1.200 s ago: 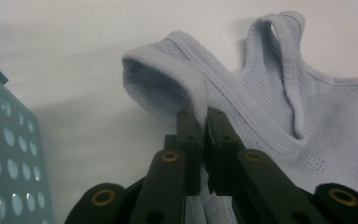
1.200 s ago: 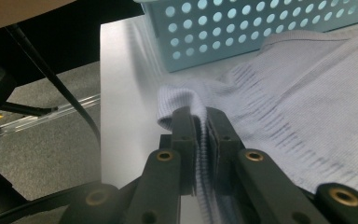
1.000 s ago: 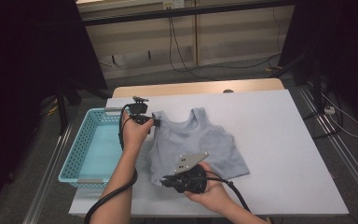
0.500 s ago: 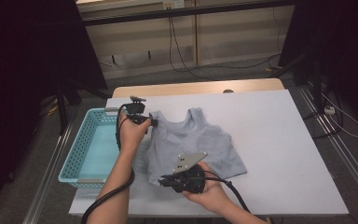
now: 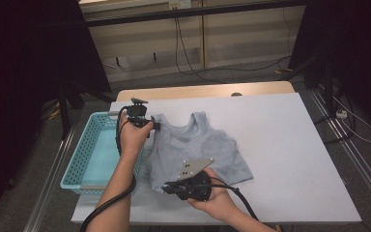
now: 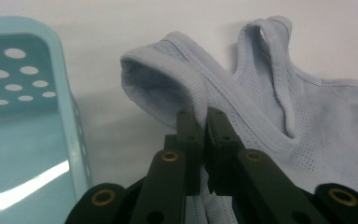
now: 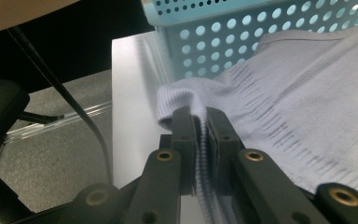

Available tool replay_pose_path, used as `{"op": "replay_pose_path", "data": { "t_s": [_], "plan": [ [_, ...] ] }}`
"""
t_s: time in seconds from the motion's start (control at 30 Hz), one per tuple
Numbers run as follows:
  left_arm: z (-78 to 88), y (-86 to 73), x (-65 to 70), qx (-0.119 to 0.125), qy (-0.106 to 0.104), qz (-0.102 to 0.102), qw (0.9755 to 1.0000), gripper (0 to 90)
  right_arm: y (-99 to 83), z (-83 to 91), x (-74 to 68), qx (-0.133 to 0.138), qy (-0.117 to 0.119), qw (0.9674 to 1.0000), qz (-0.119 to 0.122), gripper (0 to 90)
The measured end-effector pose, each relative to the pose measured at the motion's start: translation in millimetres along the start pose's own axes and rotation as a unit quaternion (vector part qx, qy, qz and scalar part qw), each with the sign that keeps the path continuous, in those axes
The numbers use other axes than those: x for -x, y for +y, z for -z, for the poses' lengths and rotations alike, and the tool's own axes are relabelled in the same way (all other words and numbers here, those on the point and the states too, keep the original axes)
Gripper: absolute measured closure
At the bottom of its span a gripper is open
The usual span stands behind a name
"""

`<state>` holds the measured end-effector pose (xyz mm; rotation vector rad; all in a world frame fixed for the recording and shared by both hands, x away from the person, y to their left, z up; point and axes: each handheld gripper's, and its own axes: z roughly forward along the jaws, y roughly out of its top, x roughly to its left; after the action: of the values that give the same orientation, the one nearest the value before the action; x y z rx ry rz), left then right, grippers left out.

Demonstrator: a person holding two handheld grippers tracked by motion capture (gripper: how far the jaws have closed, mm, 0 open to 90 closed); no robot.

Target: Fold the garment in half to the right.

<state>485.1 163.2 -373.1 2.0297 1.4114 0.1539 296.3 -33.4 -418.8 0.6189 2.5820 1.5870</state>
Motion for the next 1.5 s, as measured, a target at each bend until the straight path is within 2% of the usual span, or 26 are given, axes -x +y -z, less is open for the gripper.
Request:
{"op": "replay_pose_path", "data": {
  "t_s": [0.47, 0.87, 1.2, 1.5],
  "plan": [
    [0.7, -2.0, -0.5, -0.001, 0.008, 0.003, 1.0, 85.8, 2.0, 1.5, -2.6, 0.002, -0.001, 1.0, 0.008, 83.5],
    [-1.9, -0.3, 0.9, -0.001, 0.007, 0.004, 1.0, 85.7, 2.4, 9.8, 0.8, 0.015, -0.005, 0.9999, 0.0, 83.5],
    [-7.3, 1.7, 3.2, -0.013, 0.009, -0.002, 0.9999, 85.7, 2.2, 16.6, 1.4, 0.022, -0.012, 0.9997, -0.005, 83.5],
    [-2.8, 1.4, 0.1, -0.013, 0.013, -0.003, 0.9998, 85.8, 4.1, 10.2, -2.1, 0.017, -0.007, 0.9998, -0.003, 83.6]
  ]
}}
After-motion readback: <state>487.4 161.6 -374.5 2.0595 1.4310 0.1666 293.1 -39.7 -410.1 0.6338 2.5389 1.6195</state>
